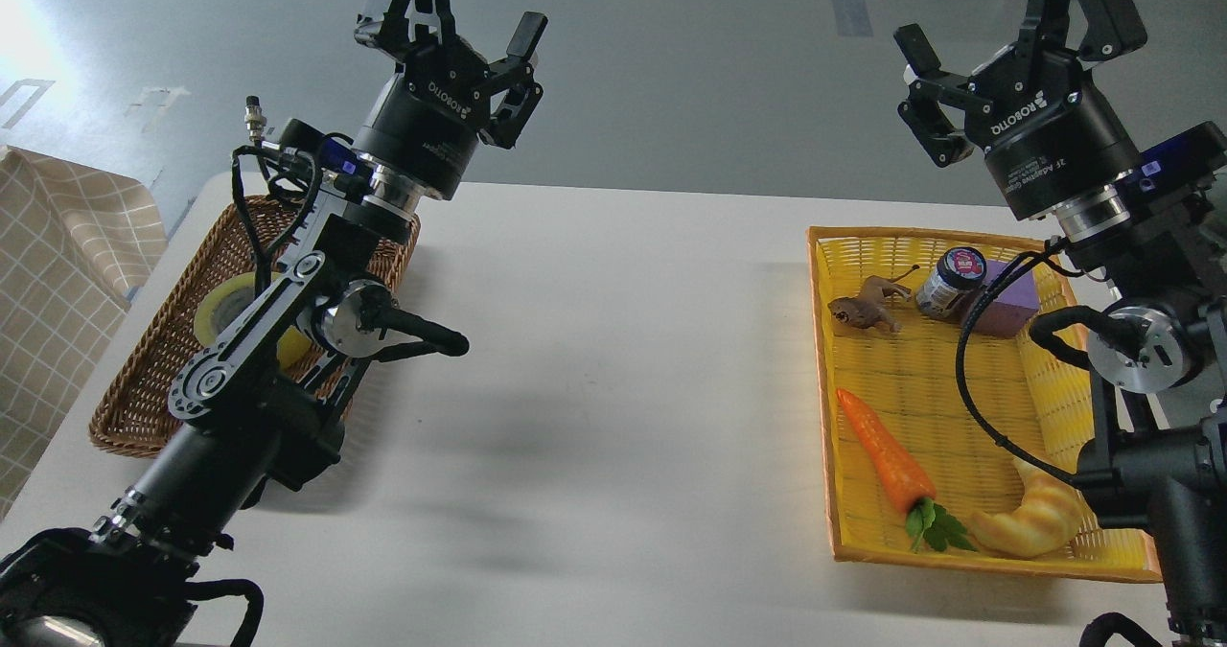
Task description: Place and transfer tape with both arms
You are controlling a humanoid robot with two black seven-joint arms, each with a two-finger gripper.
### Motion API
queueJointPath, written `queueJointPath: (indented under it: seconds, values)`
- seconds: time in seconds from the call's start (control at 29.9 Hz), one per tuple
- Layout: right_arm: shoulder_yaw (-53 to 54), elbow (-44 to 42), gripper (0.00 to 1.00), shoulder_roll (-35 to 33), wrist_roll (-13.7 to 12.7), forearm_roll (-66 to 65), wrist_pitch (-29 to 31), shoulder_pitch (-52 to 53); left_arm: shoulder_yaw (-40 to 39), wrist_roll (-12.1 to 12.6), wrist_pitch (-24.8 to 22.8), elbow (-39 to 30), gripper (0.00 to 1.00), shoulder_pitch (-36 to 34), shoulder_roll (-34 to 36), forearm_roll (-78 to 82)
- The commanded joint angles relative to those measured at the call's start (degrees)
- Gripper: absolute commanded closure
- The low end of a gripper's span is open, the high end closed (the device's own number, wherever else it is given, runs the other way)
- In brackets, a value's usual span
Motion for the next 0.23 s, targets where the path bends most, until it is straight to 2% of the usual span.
queueJointPath:
  seconds: [0.0, 0.2]
  values:
    - [-1.9, -0.17, 0.0, 0.39, 0.0, 0.05, 0.0, 0.63, -1.45, -0.3, -3.16, -0.07, 0.02, 1.9, -0.43, -0.11]
    - [-3.49, 0.36, 0.0, 0.56, 0.09, 0.14, -0.22, 0.72, -3.03, 0.32, -1.59, 0.19, 0.02, 2.96, -1.31, -0.11]
